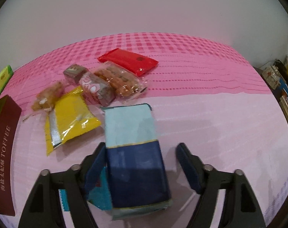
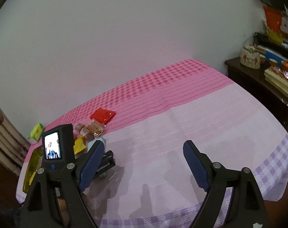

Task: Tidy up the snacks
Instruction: 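Grasp the blue-and-light-blue box with the left tool and lift it, then carry the blue box into the toffee tin and release it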

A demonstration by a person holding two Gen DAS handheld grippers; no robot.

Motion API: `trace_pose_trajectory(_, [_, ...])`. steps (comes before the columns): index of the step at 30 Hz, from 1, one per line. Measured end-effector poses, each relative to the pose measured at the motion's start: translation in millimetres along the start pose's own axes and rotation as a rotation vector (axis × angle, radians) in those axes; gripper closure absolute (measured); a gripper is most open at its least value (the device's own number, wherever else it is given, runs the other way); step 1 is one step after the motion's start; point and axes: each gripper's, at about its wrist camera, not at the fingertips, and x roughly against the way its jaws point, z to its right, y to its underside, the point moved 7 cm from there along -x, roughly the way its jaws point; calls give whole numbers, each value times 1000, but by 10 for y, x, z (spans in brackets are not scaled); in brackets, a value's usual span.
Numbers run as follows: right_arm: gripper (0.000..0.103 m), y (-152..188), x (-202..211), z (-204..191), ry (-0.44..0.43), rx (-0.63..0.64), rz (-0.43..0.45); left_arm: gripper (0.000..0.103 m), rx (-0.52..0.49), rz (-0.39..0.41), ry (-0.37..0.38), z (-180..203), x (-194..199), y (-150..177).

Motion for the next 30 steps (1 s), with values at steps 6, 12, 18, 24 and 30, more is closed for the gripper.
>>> trace_pose_trajectory(6, [20, -83, 76, 140, 19, -40, 41, 52, -117, 39, 85, 430, 262, -109])
trace_pose_trajectory(12, [14, -164, 186, 209, 54, -56, 95, 52, -137, 108, 111, 639, 671, -373])
trace_pose_trajectory(18, [14, -97, 114, 189, 50, -50, 56, 52, -115, 194, 92, 454, 1147, -701])
trace_pose_trajectory(24, [14, -46, 84, 107, 27, -29, 28, 52, -52, 268, 11, -174, 1515, -978])
trace_pose_trajectory(30, [14, 27, 34, 39, 9, -13, -15, 52, 16, 306, -102, -959, 1821, -1094])
